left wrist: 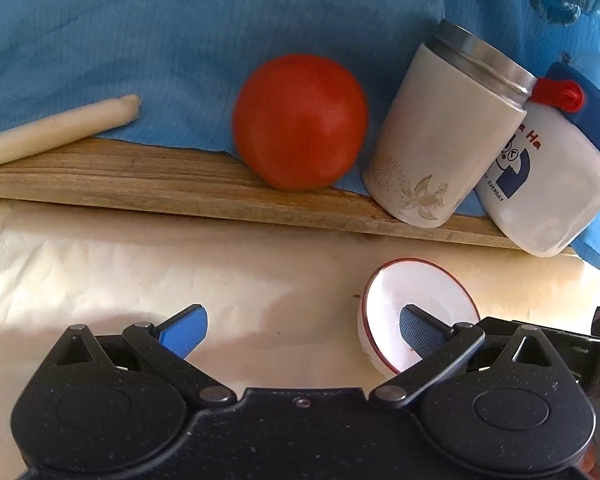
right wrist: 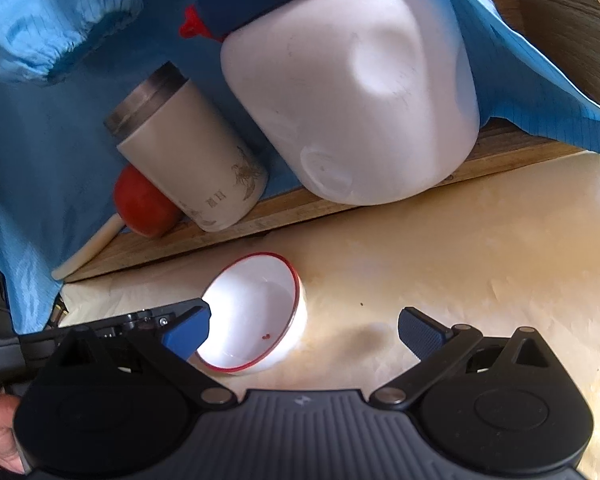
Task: Organize plates and bowls
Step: 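Move both tools to the rim of the other red-rimmed white bowl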
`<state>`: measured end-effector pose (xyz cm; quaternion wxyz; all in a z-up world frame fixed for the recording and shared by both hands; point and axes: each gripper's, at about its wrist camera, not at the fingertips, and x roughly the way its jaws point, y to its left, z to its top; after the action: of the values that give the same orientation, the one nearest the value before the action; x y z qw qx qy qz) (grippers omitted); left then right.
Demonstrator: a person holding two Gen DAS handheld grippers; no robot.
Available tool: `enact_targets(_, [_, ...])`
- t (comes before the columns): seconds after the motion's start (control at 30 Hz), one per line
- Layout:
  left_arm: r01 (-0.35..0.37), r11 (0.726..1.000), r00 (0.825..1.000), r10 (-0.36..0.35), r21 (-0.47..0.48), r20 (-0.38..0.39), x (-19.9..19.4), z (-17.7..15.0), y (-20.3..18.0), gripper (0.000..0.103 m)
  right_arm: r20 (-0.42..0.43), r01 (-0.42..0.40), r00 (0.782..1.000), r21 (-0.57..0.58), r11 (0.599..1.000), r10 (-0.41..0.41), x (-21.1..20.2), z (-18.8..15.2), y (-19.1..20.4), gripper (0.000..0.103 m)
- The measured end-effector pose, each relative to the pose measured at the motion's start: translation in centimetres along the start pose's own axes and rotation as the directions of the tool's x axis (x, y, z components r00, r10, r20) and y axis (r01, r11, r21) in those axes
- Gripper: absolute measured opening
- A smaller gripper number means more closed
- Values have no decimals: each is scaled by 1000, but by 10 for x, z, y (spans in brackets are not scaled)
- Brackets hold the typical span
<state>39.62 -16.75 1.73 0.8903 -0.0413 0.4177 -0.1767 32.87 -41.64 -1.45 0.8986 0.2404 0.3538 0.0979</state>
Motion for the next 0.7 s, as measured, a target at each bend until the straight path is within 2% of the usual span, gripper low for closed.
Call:
enact_targets(0.2, [6, 1000, 1000, -6, -24, 5, -2, -2, 1, 102, -8, 2, 1000, -14, 1000, -2, 6, -1, 0, 82])
enact_targets(0.37, [27, 999, 1000, -26, -43, 8, 0, -2, 6, 101, -8, -13, 1000, -15, 1000, 13, 7, -2, -2, 71])
enact_targets(0.53, [56, 998, 998, -56, -42, 4, 1, -5, 5, 93, -5, -56, 998, -10, 998, 56, 7, -2, -2, 66])
enact_targets(0.7, [83, 996, 996, -84, -41, -11, 3, -6, 2, 80, -13, -78, 997, -3, 997, 78, 8, -2, -2, 51])
